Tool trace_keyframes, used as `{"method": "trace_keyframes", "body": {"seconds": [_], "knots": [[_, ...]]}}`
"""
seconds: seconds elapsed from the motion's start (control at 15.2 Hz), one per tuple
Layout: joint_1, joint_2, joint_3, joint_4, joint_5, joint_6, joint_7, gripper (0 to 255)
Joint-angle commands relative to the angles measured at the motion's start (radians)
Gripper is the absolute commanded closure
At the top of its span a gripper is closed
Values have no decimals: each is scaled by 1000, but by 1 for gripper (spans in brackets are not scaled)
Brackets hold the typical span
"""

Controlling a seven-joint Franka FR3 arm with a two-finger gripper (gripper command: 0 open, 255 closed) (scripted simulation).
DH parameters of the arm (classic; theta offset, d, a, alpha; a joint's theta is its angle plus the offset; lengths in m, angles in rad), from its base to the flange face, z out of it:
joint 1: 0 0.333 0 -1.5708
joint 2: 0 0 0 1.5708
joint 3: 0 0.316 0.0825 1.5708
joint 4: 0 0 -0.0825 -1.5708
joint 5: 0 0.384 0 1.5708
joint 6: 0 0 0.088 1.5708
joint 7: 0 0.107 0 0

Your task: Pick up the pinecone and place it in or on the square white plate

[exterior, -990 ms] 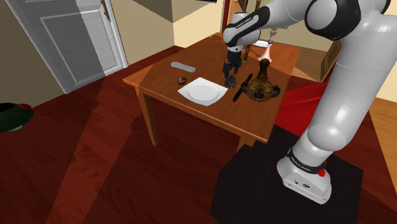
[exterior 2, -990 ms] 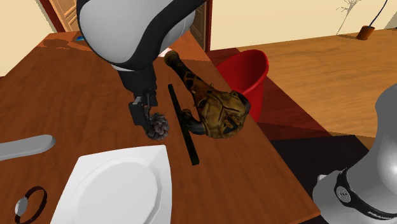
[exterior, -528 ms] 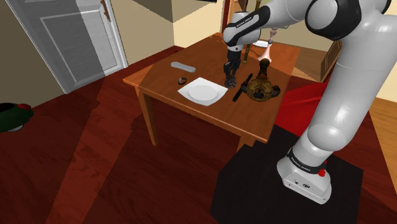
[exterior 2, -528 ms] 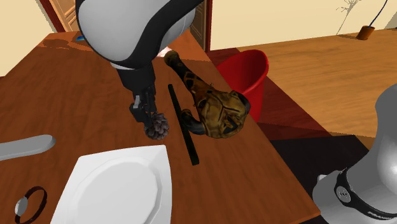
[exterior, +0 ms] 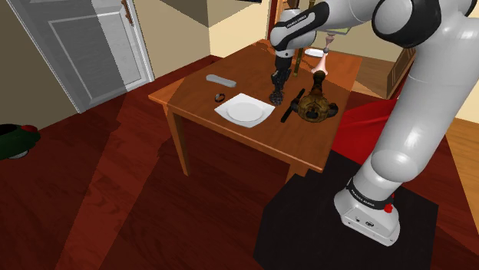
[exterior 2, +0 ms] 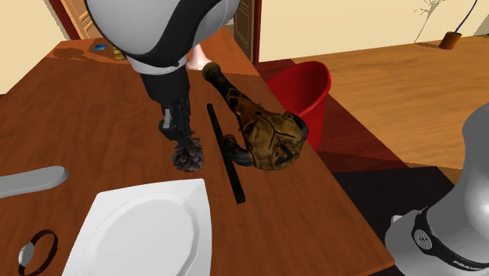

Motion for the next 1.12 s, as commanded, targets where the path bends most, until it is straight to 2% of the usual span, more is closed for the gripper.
{"method": "trace_keyframes", "body": {"seconds": [0.0,0.86,1.06], "knots": [[2,-11,0,12,-4,-24,4,255],[5,-61,-3,119,-25,-179,18,255],[42,-61,27,134,-26,-193,86,255]]}}
